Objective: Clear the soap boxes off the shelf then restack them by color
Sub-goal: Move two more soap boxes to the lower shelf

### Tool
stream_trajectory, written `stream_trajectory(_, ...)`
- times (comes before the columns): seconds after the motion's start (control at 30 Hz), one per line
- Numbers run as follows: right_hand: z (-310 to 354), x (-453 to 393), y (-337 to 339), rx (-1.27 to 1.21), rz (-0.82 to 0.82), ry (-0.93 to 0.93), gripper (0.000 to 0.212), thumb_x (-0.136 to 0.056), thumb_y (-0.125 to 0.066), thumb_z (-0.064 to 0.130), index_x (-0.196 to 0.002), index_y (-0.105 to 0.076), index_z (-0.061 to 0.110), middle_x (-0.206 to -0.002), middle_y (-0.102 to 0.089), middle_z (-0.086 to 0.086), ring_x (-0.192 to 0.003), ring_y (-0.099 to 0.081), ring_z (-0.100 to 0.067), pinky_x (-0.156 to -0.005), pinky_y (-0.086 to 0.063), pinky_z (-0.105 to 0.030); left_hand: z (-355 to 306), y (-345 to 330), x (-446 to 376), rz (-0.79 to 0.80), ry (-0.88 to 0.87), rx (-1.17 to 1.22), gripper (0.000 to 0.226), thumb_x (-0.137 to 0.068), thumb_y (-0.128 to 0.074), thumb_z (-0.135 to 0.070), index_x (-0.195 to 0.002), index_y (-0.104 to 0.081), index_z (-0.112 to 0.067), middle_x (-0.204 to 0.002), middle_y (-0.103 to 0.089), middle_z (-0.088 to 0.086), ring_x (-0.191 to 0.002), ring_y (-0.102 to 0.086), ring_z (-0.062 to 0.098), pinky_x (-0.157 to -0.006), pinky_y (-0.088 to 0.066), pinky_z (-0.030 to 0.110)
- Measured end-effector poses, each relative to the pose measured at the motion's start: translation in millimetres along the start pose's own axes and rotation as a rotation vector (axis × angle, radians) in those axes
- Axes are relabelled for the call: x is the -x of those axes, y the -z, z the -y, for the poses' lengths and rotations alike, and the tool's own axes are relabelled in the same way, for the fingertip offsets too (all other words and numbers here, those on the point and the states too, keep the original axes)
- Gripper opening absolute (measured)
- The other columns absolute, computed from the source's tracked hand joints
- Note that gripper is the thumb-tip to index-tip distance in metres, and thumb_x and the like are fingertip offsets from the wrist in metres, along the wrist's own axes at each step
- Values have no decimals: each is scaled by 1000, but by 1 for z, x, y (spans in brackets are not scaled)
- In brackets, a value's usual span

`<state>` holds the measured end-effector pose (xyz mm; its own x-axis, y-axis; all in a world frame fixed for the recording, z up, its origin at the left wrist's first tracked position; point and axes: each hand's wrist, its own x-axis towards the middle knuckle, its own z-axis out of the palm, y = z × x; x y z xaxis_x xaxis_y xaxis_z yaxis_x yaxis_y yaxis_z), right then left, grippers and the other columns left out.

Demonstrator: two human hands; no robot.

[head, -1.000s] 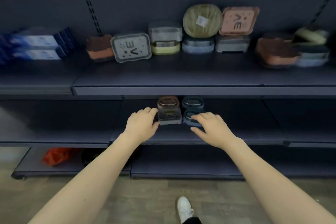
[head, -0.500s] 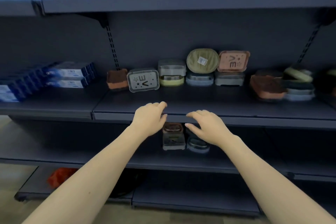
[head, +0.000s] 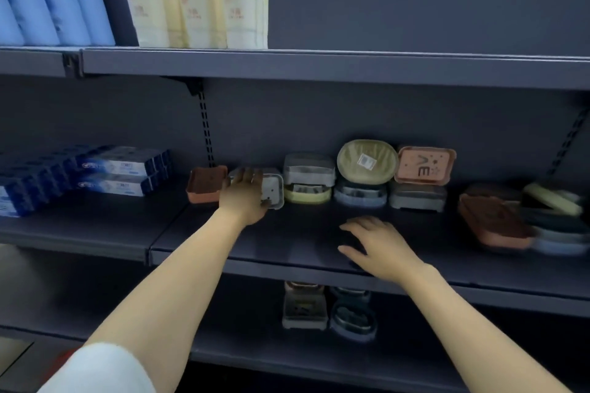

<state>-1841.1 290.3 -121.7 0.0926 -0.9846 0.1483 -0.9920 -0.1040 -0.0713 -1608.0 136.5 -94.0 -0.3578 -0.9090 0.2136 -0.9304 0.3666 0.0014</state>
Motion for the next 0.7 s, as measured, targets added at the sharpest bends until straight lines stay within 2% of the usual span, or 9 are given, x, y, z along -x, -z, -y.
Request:
stream_trajectory(0.23,-14,-29,-7,-10,30,8,52,-95,-39,53,-142,-36,29,-149,-33,7,-138,-27,-15,-110,-24,-34,5,-9,-35,28,16,-77,91,-91,-46,-52,-149,10,-11,-158,2,8,-145,2,26,-118,-3,45)
stream_trajectory(0.33,-13,-38,-9,-8,42,21,53,-95,-39,52,-143,-35,29,-151,-31,7,-138,-26,-15,-111,-24,-33,10,-8,-43,11,5,-76,92,-90,-47,-53,-149,9,-9,-158,0,9,-145,1,26,-118,-3,45)
stream_trajectory(0.5,-10,-47,-11,-9,56,32,54,-96,-38,52,-144,-33,29,-152,-28,6,-139,-25,-16,-111,-23,-32,12,-16,-45,98,-13,-65,86,-89,-45,-57,-150,-6,-10,-156,-12,9,-144,-7,27,-117,0,46)
stream_trajectory(0.7,1,-56,-21,-41,33,-23,52,-96,-35,52,-143,-34,29,-152,-29,4,-137,-28,-19,-111,-26,-35,8,-24,-19,-93,-71,-108,65,-91,-52,-43,-142,-27,-13,-146,-28,10,-139,-18,34,-116,-1,51)
